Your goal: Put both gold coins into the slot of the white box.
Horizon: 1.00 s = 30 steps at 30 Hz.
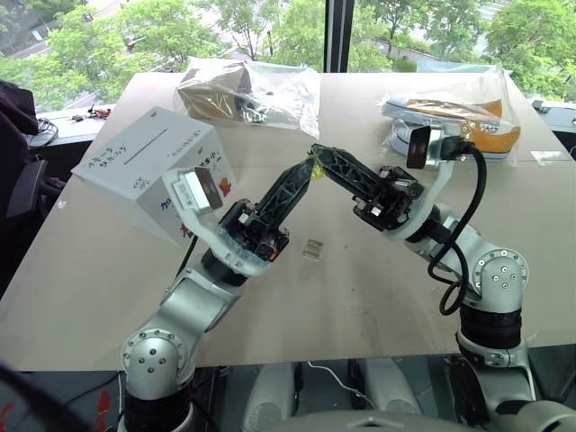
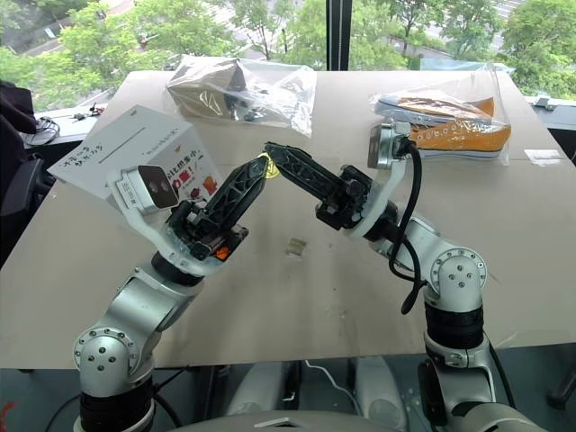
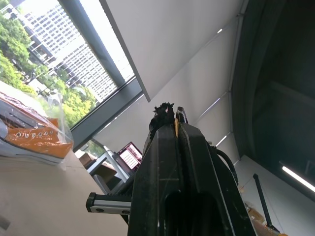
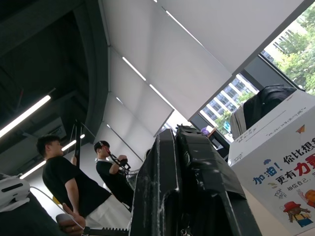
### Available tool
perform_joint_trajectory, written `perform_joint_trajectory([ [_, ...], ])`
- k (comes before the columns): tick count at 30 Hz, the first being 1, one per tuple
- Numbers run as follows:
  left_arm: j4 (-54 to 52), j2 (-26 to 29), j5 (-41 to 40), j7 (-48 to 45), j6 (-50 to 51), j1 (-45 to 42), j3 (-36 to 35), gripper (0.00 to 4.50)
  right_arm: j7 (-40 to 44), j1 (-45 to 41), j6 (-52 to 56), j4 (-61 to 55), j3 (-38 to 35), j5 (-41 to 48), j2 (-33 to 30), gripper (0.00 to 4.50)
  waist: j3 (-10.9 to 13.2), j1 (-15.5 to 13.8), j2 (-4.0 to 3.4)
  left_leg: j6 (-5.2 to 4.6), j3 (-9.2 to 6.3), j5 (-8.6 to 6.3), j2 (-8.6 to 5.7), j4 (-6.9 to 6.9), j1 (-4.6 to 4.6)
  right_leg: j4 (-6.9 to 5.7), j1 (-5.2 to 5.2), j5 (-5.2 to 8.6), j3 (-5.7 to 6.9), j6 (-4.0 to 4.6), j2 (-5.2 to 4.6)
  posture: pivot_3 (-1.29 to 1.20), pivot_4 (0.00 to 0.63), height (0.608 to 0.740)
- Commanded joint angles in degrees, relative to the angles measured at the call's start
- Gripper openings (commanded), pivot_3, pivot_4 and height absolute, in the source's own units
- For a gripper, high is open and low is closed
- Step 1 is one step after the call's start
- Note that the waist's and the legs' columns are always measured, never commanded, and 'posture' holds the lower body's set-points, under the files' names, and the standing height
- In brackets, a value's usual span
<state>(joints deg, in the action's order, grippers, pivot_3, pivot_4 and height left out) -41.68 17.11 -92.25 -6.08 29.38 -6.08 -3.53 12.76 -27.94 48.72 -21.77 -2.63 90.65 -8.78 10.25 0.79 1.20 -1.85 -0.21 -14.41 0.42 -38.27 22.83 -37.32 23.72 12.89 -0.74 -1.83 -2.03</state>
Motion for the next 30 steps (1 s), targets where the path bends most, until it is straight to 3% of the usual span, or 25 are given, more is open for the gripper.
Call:
perform_joint_trajectory([
  [1, -2.03, 0.35, 0.06, -0.53, -0.94, -0.41, 0.14, 0.02, 1.72, -0.25, -1.66, -2.55, 0.84, -2.16, -0.05, 0.00, 0.00, 0.00, 0.00, 0.00, 0.00, 0.00, 0.00, 0.01, 0.00, 0.02, 0.00, 0.00, 0.00, 0.00, 0.00, 0.00, 0.150, 0.740],
  [2, -2.02, 0.38, 0.10, -0.49, -0.94, -0.37, 0.19, 0.00, 1.49, -0.31, -2.01, -2.41, 0.85, -2.53, 0.03, 0.61, 0.00, 0.00, 0.00, 0.00, 0.00, 0.00, 0.00, 0.01, 0.01, 0.03, 0.00, 0.00, 0.00, 0.00, 0.00, 0.00, 0.150, 0.740],
  [3, -2.02, 0.44, 0.08, -0.51, -0.95, -0.30, 0.19, 0.00, 1.40, -0.38, -2.19, -2.30, 0.89, -2.64, 0.08, 0.80, 0.00, 0.00, 0.00, 0.00, 0.00, 0.00, 0.00, 0.02, 0.01, 0.04, 0.00, 0.00, 0.00, 0.00, 0.00, 0.00, 0.150, 0.740],
  [8, -1.74, 0.99, 0.28, 0.00, -1.42, 0.14, -0.99, 0.00, -1.11, -0.54, -5.34, -0.64, -0.69, -4.14, 1.38, 3.08, 0.00, -0.01, 0.00, 0.00, -0.01, 0.00, 0.00, 0.03, 0.04, 0.11, 0.00, 0.00, 0.00, 0.00, 0.00, 0.00, 0.150, 0.740],
  [11, -1.30, 4.57, 1.39, 1.03, -1.59, 0.43, -5.03, 0.00, -1.61, 0.21, -7.34, 1.39, -3.33, -3.08, 1.89, 3.08, 0.00, 0.01, 0.00, 0.00, -0.02, 0.00, 0.01, 0.07, 0.05, 0.15, 0.00, 0.00, 0.00, 0.00, 0.00, 0.00, 0.150, 0.740],
  [14, 0.52, 12.20, 1.22, 1.53, -1.49, -1.45, -12.50, 0.00, 3.84, 0.37, -8.16, 0.76, -3.52, -10.02, -2.20, 3.08, 0.03, -0.01, -0.03, 0.00, -0.04, 0.00, 0.03, 0.10, 0.05, 0.16, 0.01, 0.00, 0.02, 0.00, 0.01, 0.00, 0.150, 0.740],
  [16, 3.15, 20.37, 2.62, -0.48, 0.75, -3.04, -17.48, 0.00, 10.05, -0.06, -10.67, 0.45, -1.99, -18.45, -6.30, 3.08, 0.05, -0.05, -0.04, 0.00, -0.05, 0.00, 0.03, 0.13, 0.05, 0.19, 0.03, 0.02, 0.10, 0.00, 0.01, 0.00, 0.150, 0.740],
  [18, 8.17, 32.03, 6.73, -5.65, 4.85, -4.30, -23.24, 0.00, 19.53, -1.32, -13.55, -0.70, 1.85, -28.52, -13.15, 3.08, 0.14, 0.00, -0.06, 0.00, -0.02, 0.00, 0.03, 0.17, 0.06, 0.26, 0.03, 0.09, 0.26, -0.11, 0.03, 0.00, 0.150, 0.740],
  [22, 18.81, 46.84, 14.84, -16.15, 8.69, -5.91, -29.53, 0.00, 29.42, -4.17, -19.97, -0.57, 6.12, -40.43, -19.31, 3.08, 0.21, 0.18, -0.14, 0.00, 0.15, 0.00, 0.02, 0.41, 0.05, 0.45, 0.16, 0.16, 0.17, -0.22, 0.03, 0.00, 0.150, 0.740],
  [26, 26.93, 52.55, 25.42, -27.13, 8.18, -4.33, -31.10, 0.00, 35.30, -6.15, -22.96, -0.54, 8.51, -46.89, -21.61, 3.08, 0.20, 0.06, -0.14, 0.02, 0.30, 0.01, 0.03, 0.92, 0.04, 0.53, 0.41, 0.05, 0.04, -0.39, 0.02, 0.00, 0.150, 0.740],
  [30, 35.16, 54.03, 36.60, -37.09, 4.24, -2.53, -29.30, 0.00, 34.11, -7.69, -21.83, -2.71, 8.78, -47.21, -19.67, 3.08, 0.20, 0.04, -0.13, 0.05, 0.33, 0.02, 0.05, 1.18, 0.21, 0.53, 0.71, -0.03, 0.03, -0.29, -0.02, 0.00, 0.150, 0.740],
])
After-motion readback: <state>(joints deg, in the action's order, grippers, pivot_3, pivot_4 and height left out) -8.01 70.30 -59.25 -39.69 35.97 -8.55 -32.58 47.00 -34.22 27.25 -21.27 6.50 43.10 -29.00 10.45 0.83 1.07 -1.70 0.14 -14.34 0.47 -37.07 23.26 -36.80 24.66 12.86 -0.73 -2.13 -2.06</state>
